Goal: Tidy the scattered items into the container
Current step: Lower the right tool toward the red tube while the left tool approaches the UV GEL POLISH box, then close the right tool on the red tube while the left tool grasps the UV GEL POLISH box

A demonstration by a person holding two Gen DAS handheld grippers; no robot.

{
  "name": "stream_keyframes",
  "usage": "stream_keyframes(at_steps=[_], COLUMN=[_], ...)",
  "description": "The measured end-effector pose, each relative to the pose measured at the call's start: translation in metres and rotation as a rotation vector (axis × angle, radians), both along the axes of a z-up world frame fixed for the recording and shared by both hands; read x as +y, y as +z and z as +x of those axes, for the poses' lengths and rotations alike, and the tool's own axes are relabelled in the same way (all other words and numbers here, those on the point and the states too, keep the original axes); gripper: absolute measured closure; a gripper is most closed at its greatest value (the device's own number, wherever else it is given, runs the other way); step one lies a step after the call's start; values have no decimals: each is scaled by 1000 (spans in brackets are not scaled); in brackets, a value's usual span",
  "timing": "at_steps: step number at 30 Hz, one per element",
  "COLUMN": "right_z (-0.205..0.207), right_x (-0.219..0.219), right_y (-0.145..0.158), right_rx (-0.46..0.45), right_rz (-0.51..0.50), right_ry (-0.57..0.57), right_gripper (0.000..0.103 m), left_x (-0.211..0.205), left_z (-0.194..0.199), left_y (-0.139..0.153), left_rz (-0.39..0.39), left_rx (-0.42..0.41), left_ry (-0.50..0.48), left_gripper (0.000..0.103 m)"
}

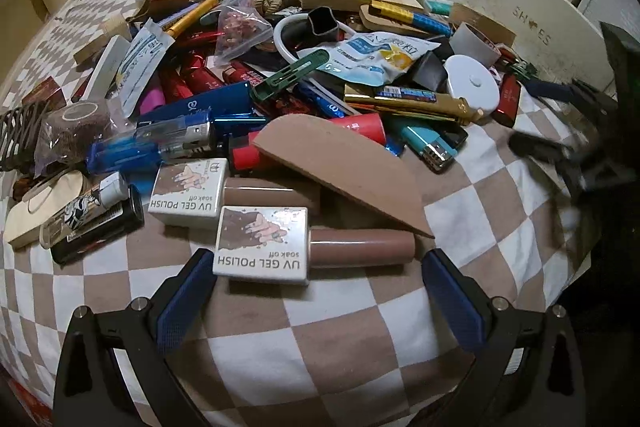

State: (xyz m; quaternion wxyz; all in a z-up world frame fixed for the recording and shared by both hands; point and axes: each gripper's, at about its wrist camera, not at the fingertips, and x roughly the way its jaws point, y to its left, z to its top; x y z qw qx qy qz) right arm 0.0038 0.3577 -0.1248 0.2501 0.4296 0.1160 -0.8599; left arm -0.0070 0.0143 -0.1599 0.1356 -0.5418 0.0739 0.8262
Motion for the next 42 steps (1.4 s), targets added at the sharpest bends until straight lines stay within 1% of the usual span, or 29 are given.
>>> stream_keyframes(at_steps=[4,9,12,15,16,17,19,23,27,32,37,42], right_z=[-17,-17,-14,-13,-12,-12,-10,-3,5,8,11,15], right_x=[0,-8,-13,-12,-11,-10,-9,-11,-12,-13,-15,-15], right_y=[-1,-2,-3,-4,-4,-3,-1,-3,-3,-3,-4,-4], right_rx=[-21,-43,-30,-23,-21,-19,-14,-3,4,6,7,10], right_rz=[-1,-15,4,-3,-9,-13,-25,-30,-35,-39,-37,-44], right_ry=[43,104,103,81,75,72,65,40,27,10,1,-6], right_gripper=[0,0,0,0,2,9,20,20,20,20,20,20], left_x=[-2,-6,-10,-10,-10,-9,-8,-6,-9,-11,-19,-23], left_z=[1,0,1,0,0,0,1,2,1,3,3,2], left_y=[0,1,3,4,4,5,5,6,10,13,18,21], left_rz=[7,37,69,70,64,58,41,20,52,77,143,191], left_rx=[3,11,9,9,12,15,22,34,32,30,11,3], left_ry=[-5,3,17,16,11,6,-1,-15,-5,3,33,57], left_gripper=[0,0,0,2,2,2,3,5,16,16,16,16])
